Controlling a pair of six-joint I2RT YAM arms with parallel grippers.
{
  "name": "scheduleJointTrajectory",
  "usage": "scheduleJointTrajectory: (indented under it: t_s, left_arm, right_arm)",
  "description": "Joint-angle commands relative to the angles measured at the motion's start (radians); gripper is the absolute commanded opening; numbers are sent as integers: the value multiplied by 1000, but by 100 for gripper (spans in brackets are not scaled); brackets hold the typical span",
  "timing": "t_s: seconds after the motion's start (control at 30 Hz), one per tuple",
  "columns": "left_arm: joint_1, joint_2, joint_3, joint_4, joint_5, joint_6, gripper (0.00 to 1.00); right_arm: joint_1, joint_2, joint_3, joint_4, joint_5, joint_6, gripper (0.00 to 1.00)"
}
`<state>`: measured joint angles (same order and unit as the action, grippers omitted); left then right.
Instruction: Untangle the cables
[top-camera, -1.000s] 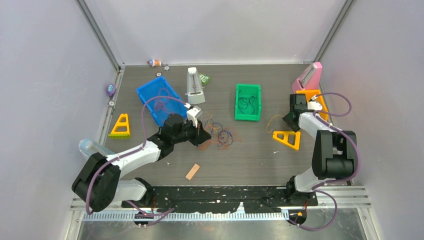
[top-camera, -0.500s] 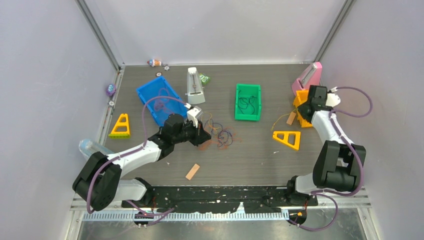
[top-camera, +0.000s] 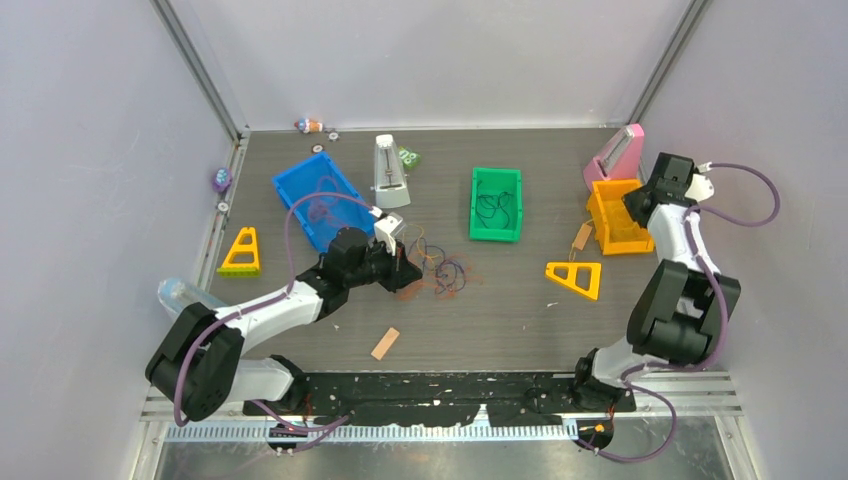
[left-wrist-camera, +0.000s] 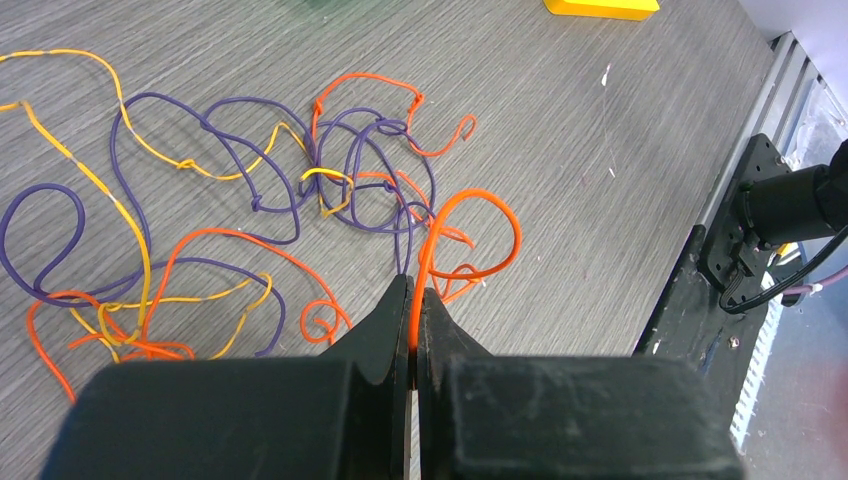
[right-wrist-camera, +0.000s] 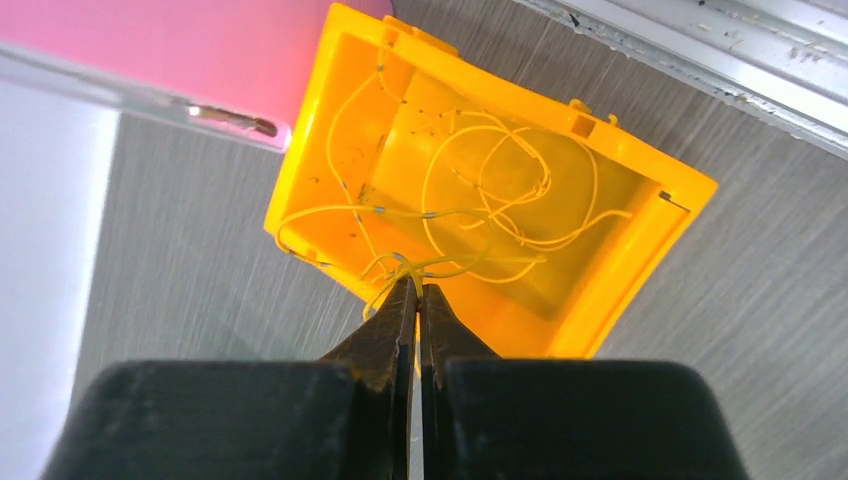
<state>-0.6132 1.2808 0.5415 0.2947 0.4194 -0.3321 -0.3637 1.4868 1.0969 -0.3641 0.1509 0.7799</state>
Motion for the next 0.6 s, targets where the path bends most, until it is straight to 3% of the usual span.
scheduleJointTrajectory:
  t_s: [0.0, 0.27, 0.33, 0.4, 0.43, 0.5, 0.57]
  left_arm:
    - [-3, -2, 18, 25, 3, 19, 0]
    - [-4, -2, 18, 23, -1, 22, 0]
    - [-4, -3, 18, 20, -3, 24, 0]
    - [-3, -4, 18, 18, -2, 24, 0]
    - [-5, -2, 19, 19, -1, 24, 0]
    - [-4, 0, 21, 20, 2, 22, 0]
    - [-4, 1, 22, 19, 4, 21, 0]
  right_arm:
    - [-2, 139, 56, 35, -10, 44, 5]
    - [-1, 336, 110, 12, 12, 66, 8]
    - [0, 325, 101, 19, 11, 50, 17]
    - [10, 288, 108, 10, 57, 17, 32]
    - [23, 258, 114, -14, 77, 5, 46]
    - [40, 208, 123, -37, 120, -29, 60]
    - [49, 154, 117, -54, 148, -48, 67]
